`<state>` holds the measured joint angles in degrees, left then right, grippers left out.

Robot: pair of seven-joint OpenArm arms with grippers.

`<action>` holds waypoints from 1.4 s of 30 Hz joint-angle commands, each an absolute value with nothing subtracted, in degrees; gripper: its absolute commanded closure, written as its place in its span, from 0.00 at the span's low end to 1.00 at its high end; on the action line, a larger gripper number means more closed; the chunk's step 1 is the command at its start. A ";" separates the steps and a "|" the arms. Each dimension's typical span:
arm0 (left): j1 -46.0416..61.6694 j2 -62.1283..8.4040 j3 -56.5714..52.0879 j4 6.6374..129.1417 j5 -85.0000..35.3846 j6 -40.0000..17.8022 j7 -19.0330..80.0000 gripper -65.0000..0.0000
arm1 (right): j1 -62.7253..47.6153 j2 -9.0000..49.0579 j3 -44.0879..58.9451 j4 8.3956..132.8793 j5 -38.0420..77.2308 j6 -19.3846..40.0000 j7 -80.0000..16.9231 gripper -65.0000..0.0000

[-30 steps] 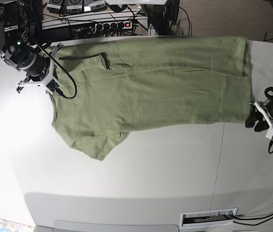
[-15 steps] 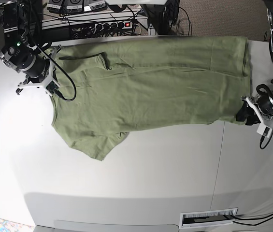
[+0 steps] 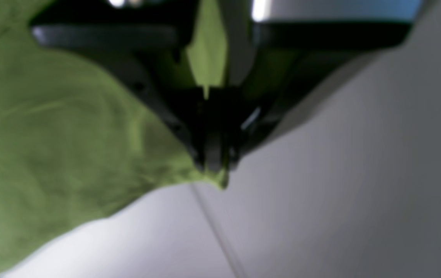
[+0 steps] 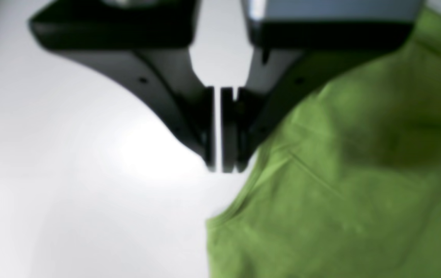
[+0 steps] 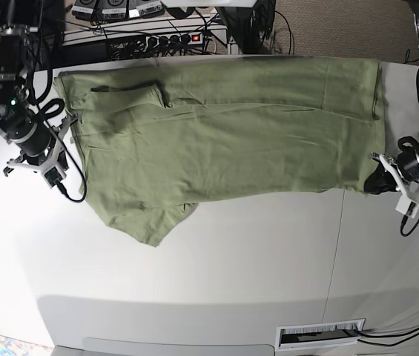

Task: Fold the T-shirt properly
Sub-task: 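Move the right gripper to the shirt's side below the sleeve and grasp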

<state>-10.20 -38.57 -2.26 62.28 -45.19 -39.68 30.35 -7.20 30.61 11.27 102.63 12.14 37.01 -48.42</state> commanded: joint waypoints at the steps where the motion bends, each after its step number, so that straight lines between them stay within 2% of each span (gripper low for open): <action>1: -11.38 -39.81 -2.76 64.25 -47.86 -40.00 30.61 1.00 | -4.40 31.00 11.73 101.75 13.43 36.45 -46.26 0.79; 2: -11.27 -39.81 -2.76 65.21 -49.47 -40.00 32.05 1.00 | -2.63 30.41 11.73 99.90 14.74 36.45 -46.22 0.75; 8: -10.57 -39.83 -2.76 69.12 -54.13 -40.00 38.37 1.00 | 7.53 27.92 11.09 90.78 16.71 36.62 -46.24 0.75; 18: -10.33 -39.92 -2.76 69.41 -54.04 -40.00 38.83 1.00 | 19.66 27.57 1.39 74.54 16.58 36.62 -44.14 0.75; 26: -10.31 -40.58 -2.76 70.43 -56.49 -40.00 45.69 1.00 | 28.71 25.82 -3.07 61.71 12.97 36.62 -38.61 0.75; 32: -10.13 -41.74 -2.76 70.78 -58.76 -40.00 47.18 1.00 | 31.44 25.23 -3.05 52.82 10.00 36.62 -35.75 0.75; 42: -10.13 -41.98 -2.76 70.78 -58.78 -40.00 47.18 1.00 | 30.59 23.24 -3.07 52.05 6.63 36.64 -32.86 0.75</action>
<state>-9.08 -40.38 -2.28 69.80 -57.52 -39.70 48.03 28.93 22.33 -3.40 51.35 6.24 36.95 -33.91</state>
